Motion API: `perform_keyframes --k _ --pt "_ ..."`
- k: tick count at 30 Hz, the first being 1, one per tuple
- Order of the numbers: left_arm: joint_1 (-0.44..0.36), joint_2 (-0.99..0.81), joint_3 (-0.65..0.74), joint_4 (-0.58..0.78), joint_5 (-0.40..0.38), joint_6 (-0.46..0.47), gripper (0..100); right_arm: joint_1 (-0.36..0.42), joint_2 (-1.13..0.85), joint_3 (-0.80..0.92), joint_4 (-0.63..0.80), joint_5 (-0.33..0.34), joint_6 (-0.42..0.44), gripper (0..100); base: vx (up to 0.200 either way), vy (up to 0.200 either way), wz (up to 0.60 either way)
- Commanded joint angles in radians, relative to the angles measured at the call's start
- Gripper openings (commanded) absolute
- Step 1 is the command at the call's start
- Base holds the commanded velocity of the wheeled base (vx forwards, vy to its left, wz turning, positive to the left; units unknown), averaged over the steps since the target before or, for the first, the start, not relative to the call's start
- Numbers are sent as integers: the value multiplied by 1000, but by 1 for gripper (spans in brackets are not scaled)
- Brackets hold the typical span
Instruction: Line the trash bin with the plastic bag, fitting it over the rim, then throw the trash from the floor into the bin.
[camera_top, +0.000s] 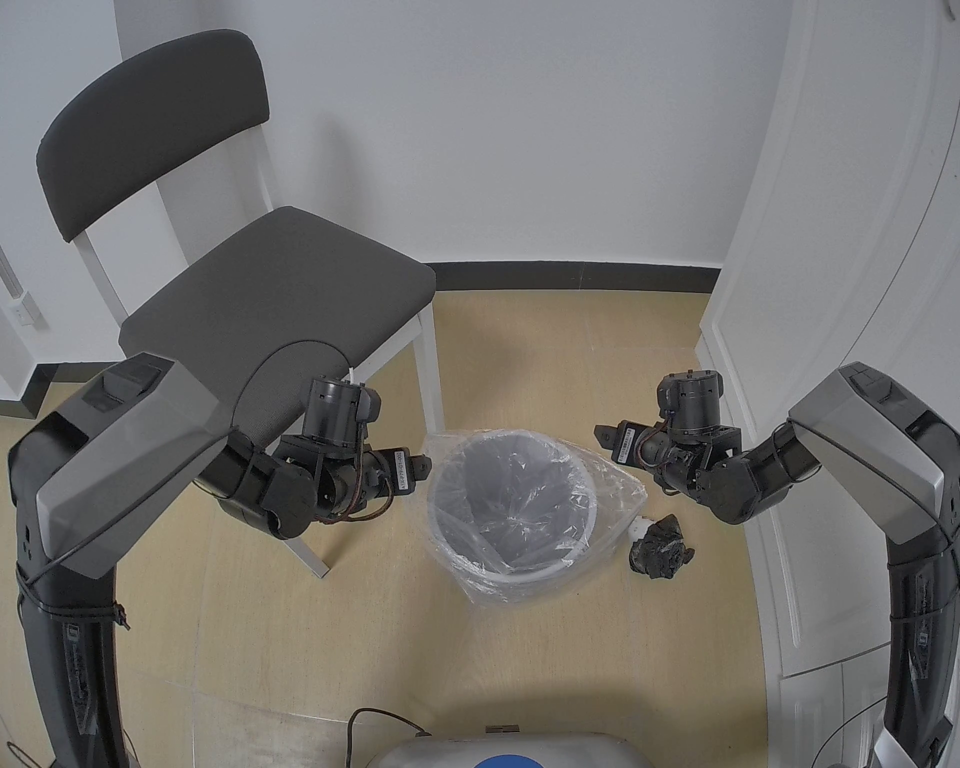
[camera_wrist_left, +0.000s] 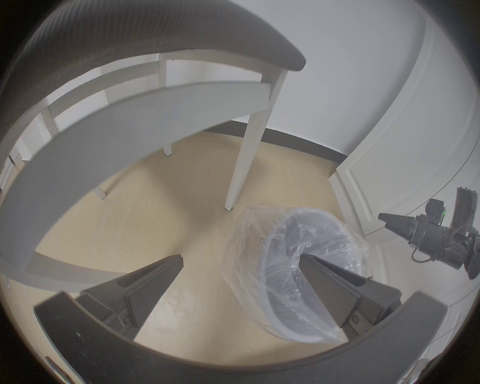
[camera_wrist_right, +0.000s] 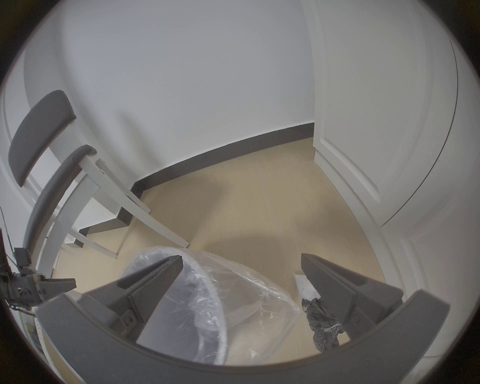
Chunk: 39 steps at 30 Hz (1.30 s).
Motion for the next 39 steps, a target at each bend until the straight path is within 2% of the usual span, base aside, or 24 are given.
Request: perform_keyframes --k 1,39 --pt "18 86 -26 -5 1 0 100 -15 76 -40 0 0 -2 100 0 0 0" --pt "60 265 -138 5 -7 -17 100 -66 326 -186 62 6 -26 100 0 0 0"
